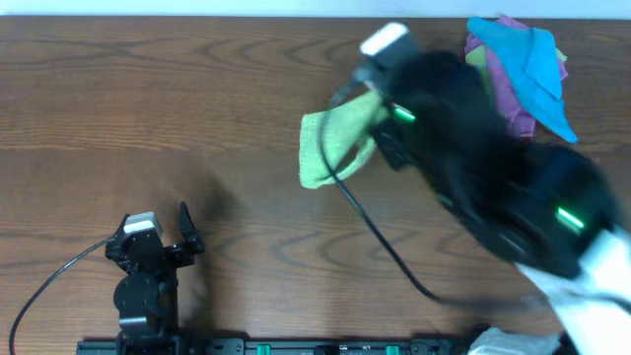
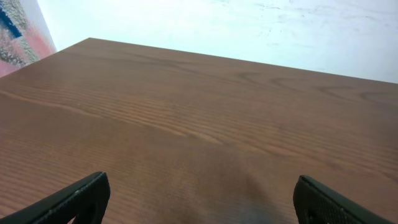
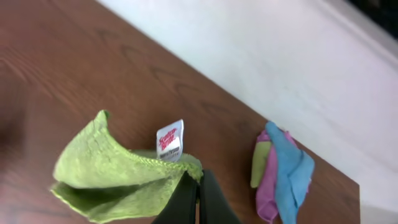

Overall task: Fold the cloth
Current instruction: 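Lower the green cloth onto the table center with the right gripper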

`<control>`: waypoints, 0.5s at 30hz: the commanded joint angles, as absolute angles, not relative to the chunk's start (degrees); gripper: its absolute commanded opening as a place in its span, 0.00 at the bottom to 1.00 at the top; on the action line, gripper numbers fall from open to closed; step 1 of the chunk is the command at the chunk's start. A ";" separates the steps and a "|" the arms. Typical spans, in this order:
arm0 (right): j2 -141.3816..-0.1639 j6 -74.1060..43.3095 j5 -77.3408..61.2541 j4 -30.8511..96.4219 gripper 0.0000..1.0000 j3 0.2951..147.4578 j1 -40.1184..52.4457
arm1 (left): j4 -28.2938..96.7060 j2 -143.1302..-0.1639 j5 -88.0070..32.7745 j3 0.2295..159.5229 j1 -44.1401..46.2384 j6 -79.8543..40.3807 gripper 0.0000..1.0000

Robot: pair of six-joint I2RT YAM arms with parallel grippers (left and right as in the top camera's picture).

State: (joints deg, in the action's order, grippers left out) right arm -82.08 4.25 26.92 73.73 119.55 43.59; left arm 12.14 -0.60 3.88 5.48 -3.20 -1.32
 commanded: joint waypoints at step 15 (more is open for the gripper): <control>-75.00 5.08 3.31 79.22 0.01 119.94 43.70 | 12.60 -0.25 4.49 3.81 -2.98 -1.30 0.96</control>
State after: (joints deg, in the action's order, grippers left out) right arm -74.98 3.55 10.72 79.61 119.63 43.59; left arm 12.14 -0.60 3.88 5.48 -3.20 -1.32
